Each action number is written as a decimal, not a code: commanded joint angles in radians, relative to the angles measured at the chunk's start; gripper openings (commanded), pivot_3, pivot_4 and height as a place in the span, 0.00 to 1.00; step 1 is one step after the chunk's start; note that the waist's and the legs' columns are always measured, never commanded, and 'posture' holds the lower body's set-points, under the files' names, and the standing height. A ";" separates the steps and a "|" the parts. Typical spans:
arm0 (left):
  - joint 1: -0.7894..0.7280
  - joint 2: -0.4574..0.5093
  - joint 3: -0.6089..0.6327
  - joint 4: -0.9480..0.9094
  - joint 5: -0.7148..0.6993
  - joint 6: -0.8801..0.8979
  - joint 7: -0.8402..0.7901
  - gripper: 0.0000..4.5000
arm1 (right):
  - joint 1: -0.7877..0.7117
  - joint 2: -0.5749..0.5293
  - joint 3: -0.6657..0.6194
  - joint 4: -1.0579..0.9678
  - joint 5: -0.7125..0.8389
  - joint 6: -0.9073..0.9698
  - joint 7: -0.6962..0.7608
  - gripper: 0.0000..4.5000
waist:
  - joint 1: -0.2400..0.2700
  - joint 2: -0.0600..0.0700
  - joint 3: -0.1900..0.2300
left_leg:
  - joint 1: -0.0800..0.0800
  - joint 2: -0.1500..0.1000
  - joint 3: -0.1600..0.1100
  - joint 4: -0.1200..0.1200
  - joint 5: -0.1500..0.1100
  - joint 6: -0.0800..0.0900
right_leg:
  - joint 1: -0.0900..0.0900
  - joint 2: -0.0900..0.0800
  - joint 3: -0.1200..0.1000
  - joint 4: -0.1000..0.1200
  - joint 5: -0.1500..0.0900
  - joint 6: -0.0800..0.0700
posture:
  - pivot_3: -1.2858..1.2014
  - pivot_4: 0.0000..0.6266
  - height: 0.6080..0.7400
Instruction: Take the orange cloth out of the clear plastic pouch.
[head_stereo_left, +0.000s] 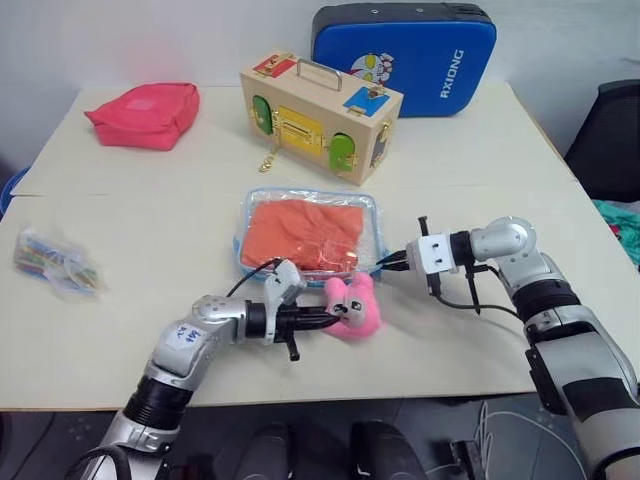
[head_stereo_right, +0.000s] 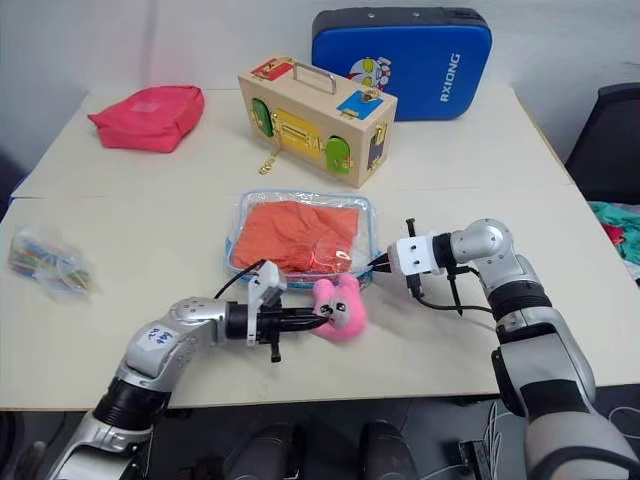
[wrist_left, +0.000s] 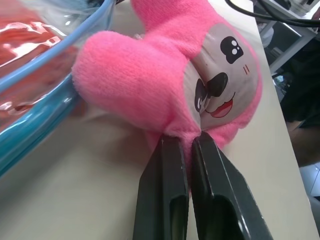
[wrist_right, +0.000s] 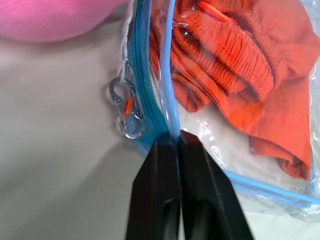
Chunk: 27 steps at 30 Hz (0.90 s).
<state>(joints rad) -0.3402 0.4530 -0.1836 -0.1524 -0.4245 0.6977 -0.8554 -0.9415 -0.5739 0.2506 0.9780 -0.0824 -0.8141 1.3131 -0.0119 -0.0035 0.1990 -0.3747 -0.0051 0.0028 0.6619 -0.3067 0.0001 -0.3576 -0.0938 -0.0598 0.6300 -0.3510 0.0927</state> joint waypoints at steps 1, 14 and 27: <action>0.035 0.047 0.068 -0.029 -0.028 0.002 -0.016 0.00 | -0.009 -0.018 -0.011 -0.013 0.028 -0.047 0.032 0.01 | -0.002 0.000 0.000 | 0.000 0.000 0.000 0.000 0.000 0.000 | 0.000 0.000 0.000 0.000 0.000 0.000 | 0.52 0.24 1.00; 0.088 0.130 0.506 0.157 -0.251 0.164 0.094 0.00 | 0.076 -0.050 -0.023 -0.134 0.232 -0.106 0.247 0.01 | -0.013 0.000 0.000 | 0.000 0.000 -0.001 0.000 0.000 0.000 | 0.000 0.000 -0.001 0.000 0.000 0.000 | 0.52 0.24 1.00; -0.075 -0.038 0.820 0.395 -0.245 -0.072 0.528 0.00 | 0.198 -0.124 -0.001 -0.344 0.390 -0.016 0.301 0.01 | -0.010 0.000 0.000 | 0.000 0.000 -0.002 0.001 0.000 -0.001 | 0.000 -0.001 -0.003 0.006 0.000 0.000 | 0.52 0.24 1.00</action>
<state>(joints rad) -0.3923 0.4147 0.5828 0.2299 -0.6781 0.7048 -0.3816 -0.7504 -0.6705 0.2589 0.6857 0.2700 -0.8523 1.5303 -0.0222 -0.0039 0.1994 -0.3749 -0.0052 0.0011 0.6630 -0.3071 -0.0005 -0.3576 -0.0950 -0.0634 0.6356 -0.3509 0.0927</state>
